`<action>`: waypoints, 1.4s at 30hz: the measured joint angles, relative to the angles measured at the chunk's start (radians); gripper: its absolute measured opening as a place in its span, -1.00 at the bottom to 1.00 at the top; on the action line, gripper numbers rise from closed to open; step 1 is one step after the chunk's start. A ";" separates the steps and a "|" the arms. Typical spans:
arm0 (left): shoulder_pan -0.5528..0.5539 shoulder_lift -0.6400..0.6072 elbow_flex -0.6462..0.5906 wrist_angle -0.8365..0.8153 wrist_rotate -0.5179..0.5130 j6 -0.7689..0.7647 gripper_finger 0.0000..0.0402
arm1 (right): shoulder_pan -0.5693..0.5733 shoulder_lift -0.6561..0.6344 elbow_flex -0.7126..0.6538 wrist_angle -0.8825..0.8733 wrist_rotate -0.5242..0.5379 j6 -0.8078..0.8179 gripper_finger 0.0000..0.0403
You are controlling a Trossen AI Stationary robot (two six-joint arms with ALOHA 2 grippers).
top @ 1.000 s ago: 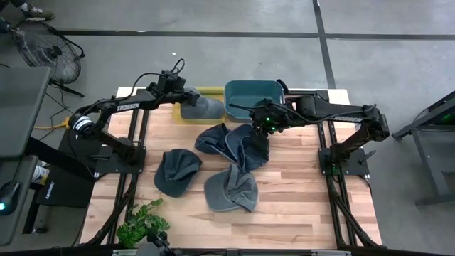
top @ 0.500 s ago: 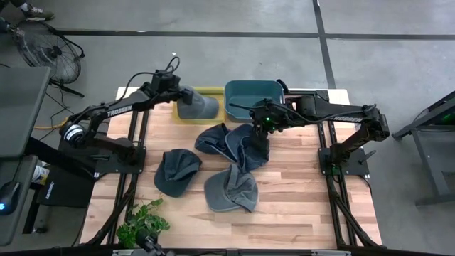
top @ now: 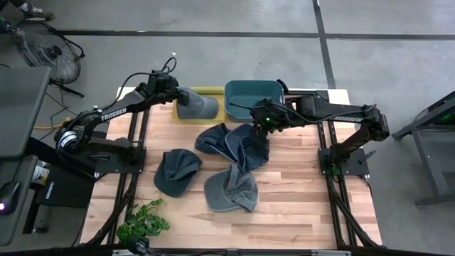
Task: Pick & Place hat
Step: Put the right gray cap into the yellow bin, then put the gray cap into the yellow bin
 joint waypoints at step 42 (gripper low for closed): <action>-0.243 -0.255 0.000 -0.308 0.582 -0.021 0.29 | 0.060 -0.113 -0.475 0.340 -0.157 0.197 -0.26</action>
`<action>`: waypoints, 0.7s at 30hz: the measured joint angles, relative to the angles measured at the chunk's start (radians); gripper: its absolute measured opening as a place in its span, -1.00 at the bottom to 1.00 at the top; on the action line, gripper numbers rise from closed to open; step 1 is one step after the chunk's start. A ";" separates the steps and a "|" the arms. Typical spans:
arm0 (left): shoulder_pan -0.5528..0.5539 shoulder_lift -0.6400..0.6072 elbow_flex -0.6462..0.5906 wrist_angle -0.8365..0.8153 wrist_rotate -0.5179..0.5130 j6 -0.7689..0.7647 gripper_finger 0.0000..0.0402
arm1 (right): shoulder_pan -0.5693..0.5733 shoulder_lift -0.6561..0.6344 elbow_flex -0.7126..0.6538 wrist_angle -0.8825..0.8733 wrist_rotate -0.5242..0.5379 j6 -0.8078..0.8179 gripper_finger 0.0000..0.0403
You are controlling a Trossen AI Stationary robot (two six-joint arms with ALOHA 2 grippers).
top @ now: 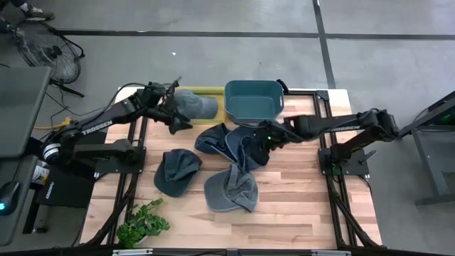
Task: Pick & Place hat
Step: Put the gray cap into the yellow bin
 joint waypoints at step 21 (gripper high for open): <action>-0.678 0.125 0.001 0.028 -0.493 -0.238 0.29 | 0.176 -0.117 -0.295 0.264 -0.043 0.101 -0.26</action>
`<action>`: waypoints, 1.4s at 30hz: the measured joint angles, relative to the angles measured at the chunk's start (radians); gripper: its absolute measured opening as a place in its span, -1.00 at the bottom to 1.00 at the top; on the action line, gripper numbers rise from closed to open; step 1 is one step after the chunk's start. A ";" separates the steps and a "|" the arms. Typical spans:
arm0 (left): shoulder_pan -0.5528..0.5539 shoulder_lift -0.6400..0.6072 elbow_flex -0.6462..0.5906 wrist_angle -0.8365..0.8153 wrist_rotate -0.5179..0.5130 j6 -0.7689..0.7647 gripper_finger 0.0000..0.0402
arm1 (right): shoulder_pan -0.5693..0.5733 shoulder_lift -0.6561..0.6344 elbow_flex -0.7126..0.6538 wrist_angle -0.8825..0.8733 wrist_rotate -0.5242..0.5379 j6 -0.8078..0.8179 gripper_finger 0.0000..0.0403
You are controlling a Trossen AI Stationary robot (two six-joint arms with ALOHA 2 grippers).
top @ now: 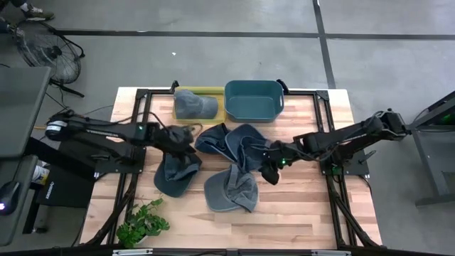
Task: Pick & Place hat
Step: Put the gray cap into the yellow bin
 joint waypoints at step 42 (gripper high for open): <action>-0.100 0.488 0.000 0.443 0.088 -0.026 0.09 | 0.047 0.000 0.000 -0.082 0.057 -0.037 -0.26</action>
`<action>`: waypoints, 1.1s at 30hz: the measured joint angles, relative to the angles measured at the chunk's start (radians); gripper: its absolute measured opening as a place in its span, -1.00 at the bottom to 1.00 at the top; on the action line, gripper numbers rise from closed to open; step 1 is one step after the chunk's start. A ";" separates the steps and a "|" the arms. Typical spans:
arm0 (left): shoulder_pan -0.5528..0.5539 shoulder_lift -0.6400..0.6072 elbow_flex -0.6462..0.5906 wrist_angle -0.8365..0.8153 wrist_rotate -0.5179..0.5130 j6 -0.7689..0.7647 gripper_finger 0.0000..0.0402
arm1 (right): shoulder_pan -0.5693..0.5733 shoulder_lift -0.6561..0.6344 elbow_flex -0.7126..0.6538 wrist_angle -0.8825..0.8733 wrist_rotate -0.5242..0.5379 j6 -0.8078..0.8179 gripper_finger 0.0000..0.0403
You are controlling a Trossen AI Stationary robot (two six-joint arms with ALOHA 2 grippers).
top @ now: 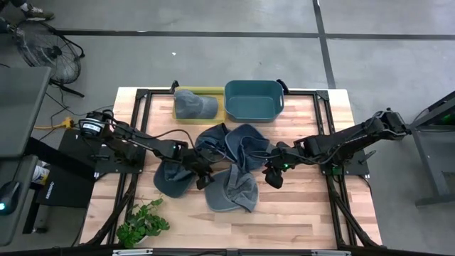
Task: Pick & Place hat
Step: Put the gray cap into the yellow bin
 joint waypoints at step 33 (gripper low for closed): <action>0.000 0.000 0.052 -0.025 0.066 0.034 -0.93 | 0.000 0.000 0.000 0.000 -0.003 0.029 -0.26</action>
